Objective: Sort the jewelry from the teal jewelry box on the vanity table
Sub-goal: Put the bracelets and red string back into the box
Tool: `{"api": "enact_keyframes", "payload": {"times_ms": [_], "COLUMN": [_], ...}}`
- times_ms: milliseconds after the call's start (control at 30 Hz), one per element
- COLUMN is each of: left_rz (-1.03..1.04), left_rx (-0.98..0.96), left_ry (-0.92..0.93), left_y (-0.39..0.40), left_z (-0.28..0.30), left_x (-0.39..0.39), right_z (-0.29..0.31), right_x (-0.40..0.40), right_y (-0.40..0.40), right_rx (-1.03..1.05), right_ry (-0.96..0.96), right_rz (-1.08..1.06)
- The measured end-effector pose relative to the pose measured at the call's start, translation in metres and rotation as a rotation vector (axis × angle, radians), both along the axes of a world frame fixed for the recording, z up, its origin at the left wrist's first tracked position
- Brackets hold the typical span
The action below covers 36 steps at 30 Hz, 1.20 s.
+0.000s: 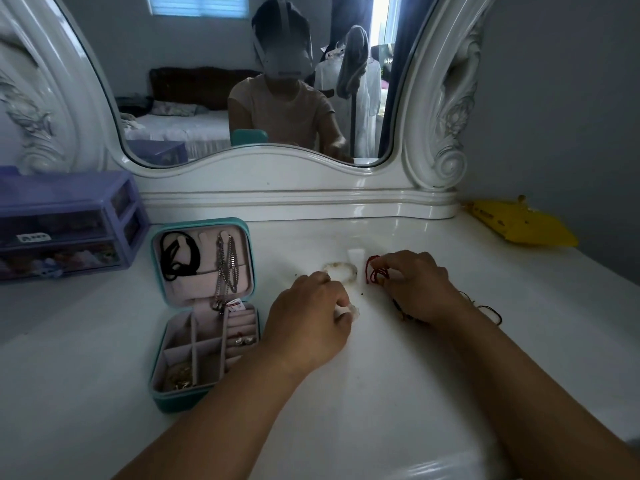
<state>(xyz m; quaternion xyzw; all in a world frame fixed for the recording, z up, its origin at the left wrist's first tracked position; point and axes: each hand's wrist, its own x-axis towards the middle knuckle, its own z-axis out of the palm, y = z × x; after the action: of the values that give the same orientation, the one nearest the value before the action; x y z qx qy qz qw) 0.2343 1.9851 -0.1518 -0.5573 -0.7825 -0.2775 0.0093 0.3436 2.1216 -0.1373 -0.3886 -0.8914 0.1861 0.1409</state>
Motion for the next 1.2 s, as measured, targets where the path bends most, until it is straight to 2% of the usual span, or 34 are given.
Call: {"api": "enact_keyframes", "payload": {"times_ms": [67,200,400,600,833,967,1100,1200], "left_rz": [-0.001,0.012,0.011,0.001,-0.097,-0.092,0.03,0.073], "left_rx": [-0.012,-0.027,-0.072,-0.161,-0.224,-0.116,0.13,0.207], "left_ry": [0.011,-0.002,-0.057,-0.097,-0.227,-0.246,-0.371,-0.476], "left_y": [0.0,0.001,-0.001,-0.003,-0.011,-0.011,-0.008,-0.006], "left_z": [-0.001,-0.001,0.001,0.005,0.006,0.006,0.01,0.013], "left_x": [-0.001,-0.002,-0.001,0.002,0.003,0.0,-0.005,-0.009], "right_z": [-0.004,-0.008,-0.009,-0.006,-0.008,-0.009,-0.007,-0.007], "right_x": [0.0,0.006,0.009,0.014,0.019,0.02,0.021,0.022], "right_y": [0.001,-0.007,-0.03,-0.038,-0.034,-0.035,-0.038,-0.039], "right_rx": [0.037,0.045,-0.01,-0.053,-0.079,-0.096,-0.137,-0.164], "right_ry": [-0.029,0.143,0.223,0.251,0.42,0.402,0.42,0.439], "right_rz": [0.014,0.108,0.339,0.334,0.247,0.279,0.304,0.334]}}
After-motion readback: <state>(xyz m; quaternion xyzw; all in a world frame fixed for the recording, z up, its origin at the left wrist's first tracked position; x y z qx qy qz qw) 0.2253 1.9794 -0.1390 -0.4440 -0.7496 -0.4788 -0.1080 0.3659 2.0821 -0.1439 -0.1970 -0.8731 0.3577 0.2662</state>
